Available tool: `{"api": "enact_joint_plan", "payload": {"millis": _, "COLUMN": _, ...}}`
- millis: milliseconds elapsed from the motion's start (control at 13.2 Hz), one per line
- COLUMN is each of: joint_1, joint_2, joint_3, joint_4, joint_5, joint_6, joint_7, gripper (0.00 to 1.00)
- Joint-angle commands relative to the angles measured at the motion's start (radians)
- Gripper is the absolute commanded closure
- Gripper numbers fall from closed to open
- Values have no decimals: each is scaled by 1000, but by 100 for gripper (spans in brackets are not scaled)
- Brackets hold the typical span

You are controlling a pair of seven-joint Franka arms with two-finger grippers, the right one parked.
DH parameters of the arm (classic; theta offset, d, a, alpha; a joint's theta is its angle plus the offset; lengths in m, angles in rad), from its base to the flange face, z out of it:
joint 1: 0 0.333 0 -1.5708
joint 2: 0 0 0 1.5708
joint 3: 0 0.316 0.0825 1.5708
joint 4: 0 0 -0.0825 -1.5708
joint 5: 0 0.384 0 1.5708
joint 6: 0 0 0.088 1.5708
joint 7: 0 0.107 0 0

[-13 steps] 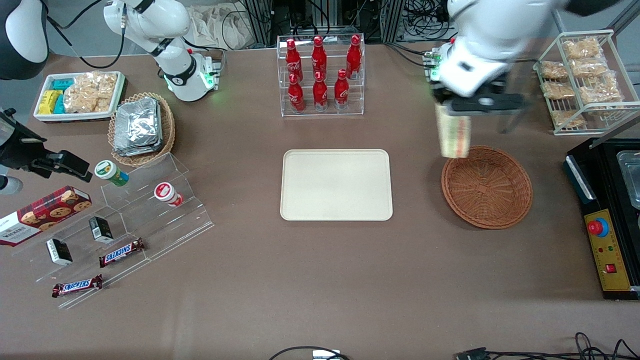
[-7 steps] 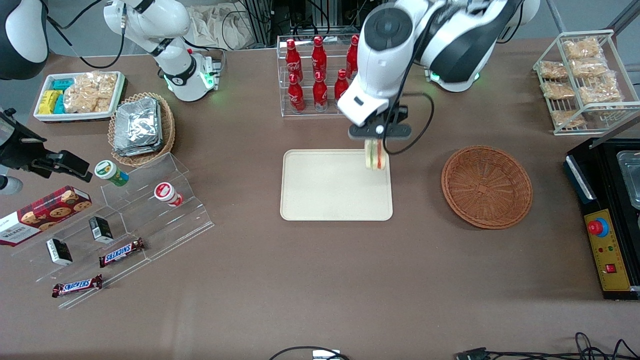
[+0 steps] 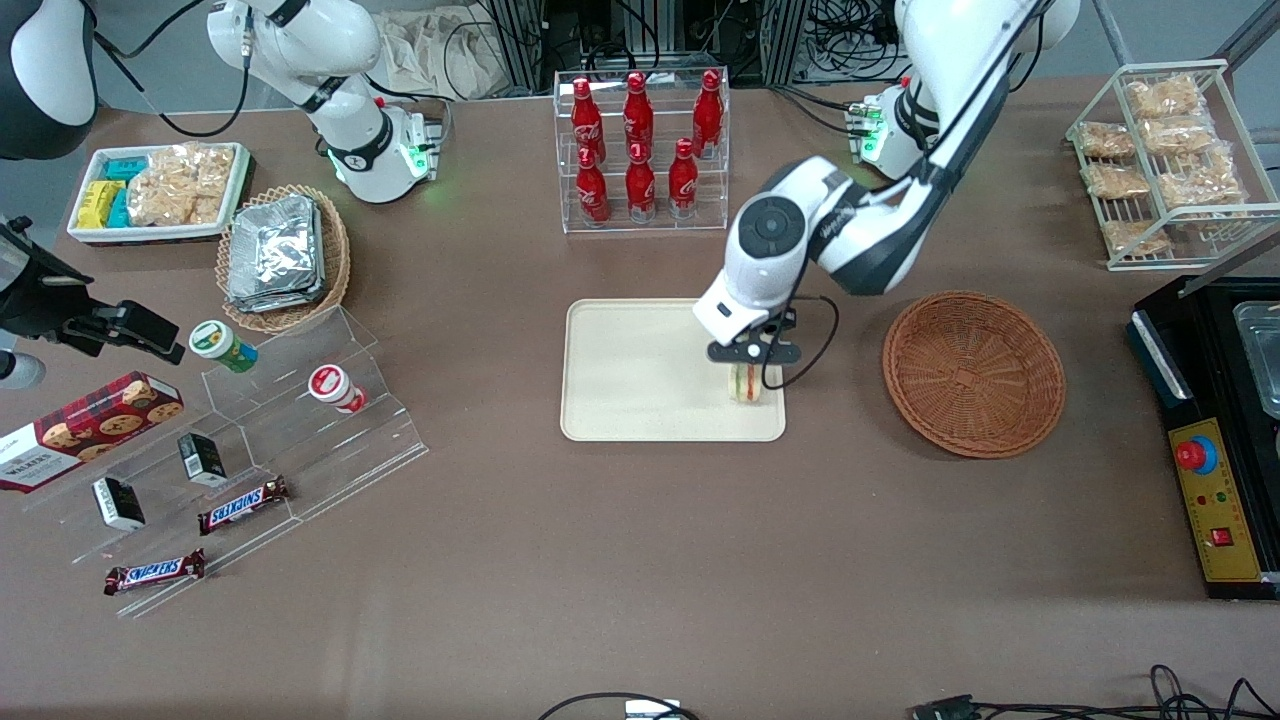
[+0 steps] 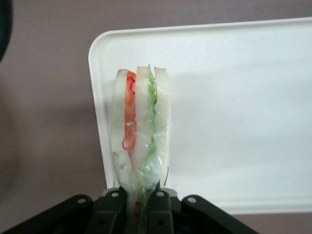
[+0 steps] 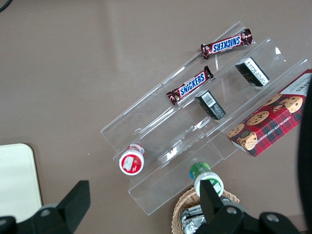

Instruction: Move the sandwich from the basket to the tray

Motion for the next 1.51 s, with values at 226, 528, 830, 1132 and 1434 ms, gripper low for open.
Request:
{"api": "enact_joint_plan", "payload": {"millis": 226, "joint_1": 32, "joint_2": 97, "joint_3": 4, "joint_4": -5, "joint_5": 64, "joint_6": 112, "joint_7": -16, "gripper": 100}}
{"api": "enact_joint_plan", "payload": {"millis": 528, "joint_1": 32, "joint_2": 81, "joint_3": 3, "joint_4": 1, "joint_5": 61, "joint_6": 80, "joint_7": -57, "gripper": 0}}
{"api": "enact_joint_plan", "payload": {"millis": 830, "joint_1": 34, "joint_2": -76, "joint_3": 3, "joint_4": 16, "joint_5": 42, "joint_6": -58, "joint_7": -60, "gripper": 0}}
{"api": "enact_joint_plan", "payload": {"millis": 1132, "joint_1": 81, "joint_2": -250, "joint_3": 7, "joint_4": 73, "joint_5": -34, "joint_6": -240, "joint_7": -7, "gripper": 0}}
{"api": "enact_joint_plan", "payload": {"millis": 1434, "joint_1": 49, "joint_2": -459, "joint_3": 276, "joint_4": 76, "joint_5": -198, "joint_6": -429, "joint_7": 335, "gripper": 0}}
